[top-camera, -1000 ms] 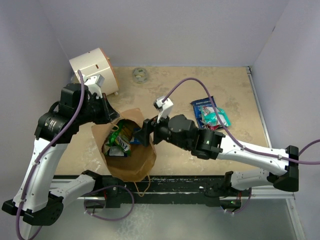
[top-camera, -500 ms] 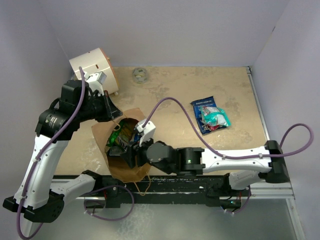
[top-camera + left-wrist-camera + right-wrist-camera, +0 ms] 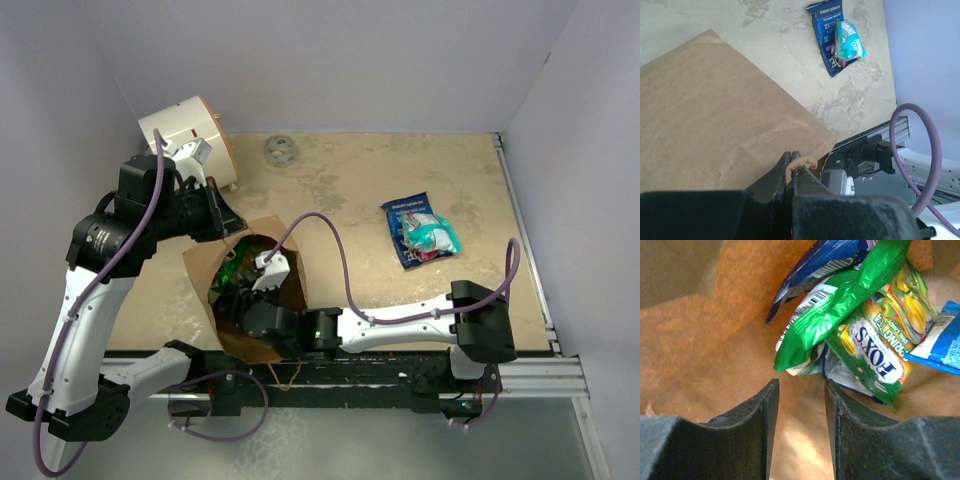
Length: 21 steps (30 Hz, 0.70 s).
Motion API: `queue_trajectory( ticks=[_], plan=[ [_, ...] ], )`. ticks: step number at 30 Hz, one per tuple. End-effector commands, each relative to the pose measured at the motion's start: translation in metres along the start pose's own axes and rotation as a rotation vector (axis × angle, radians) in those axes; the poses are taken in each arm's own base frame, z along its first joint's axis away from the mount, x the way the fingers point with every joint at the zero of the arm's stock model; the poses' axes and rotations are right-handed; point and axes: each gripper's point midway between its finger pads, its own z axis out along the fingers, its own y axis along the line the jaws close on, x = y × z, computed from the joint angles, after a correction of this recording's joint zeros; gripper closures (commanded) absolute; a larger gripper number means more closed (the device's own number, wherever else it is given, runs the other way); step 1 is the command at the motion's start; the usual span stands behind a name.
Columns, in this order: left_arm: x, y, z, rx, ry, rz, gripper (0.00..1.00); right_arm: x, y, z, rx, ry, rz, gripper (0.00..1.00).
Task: Take the snacks out of the paper bag
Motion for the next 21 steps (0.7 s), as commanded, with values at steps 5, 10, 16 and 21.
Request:
queue_trajectory(
  ticks=[5, 10, 16, 21],
  plan=[
    [-0.018, -0.018, -0.014, 0.049, -0.069, -0.003, 1.00, -0.049, 0.025, 0.006, -0.044, -0.221, 0.247, 0.56],
    [-0.019, -0.019, -0.014, 0.050, -0.061, -0.006, 1.00, -0.043, 0.022, 0.016, -0.022, -0.235, 0.208, 0.52],
    [-0.016, -0.020, -0.014, 0.058, -0.057, -0.022, 1.00, -0.033, 0.013, 0.038, 0.028, -0.222, 0.223, 0.47],
    [-0.015, -0.018, -0.016, 0.049, -0.060, -0.030, 1.00, -0.026, -0.001, 0.062, 0.104, -0.207, 0.226, 0.47]
  ],
)
